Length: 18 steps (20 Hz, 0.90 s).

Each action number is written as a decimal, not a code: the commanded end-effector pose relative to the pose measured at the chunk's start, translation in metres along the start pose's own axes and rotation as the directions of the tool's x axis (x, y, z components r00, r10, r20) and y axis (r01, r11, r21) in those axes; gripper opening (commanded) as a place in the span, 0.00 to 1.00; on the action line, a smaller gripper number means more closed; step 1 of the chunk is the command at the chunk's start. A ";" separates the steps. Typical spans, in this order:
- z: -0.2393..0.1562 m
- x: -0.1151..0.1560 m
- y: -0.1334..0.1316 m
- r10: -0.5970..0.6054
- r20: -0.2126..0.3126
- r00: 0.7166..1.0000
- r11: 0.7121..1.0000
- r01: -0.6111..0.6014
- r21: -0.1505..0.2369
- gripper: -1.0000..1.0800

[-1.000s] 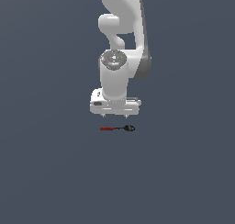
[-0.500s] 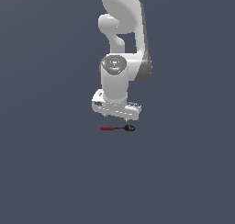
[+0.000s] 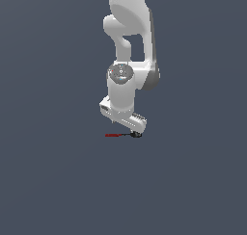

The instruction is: Pick up the object and move it to a goal position.

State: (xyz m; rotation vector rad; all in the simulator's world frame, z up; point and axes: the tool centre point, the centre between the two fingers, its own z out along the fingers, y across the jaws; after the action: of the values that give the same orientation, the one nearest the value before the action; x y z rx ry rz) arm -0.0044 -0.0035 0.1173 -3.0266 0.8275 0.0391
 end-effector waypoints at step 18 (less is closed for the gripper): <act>0.035 -0.003 -0.003 0.530 -0.004 0.848 0.848 -0.530 0.010 0.96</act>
State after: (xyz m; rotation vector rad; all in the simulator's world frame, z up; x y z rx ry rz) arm -0.0066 0.0007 0.0847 -2.7168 1.5697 0.0276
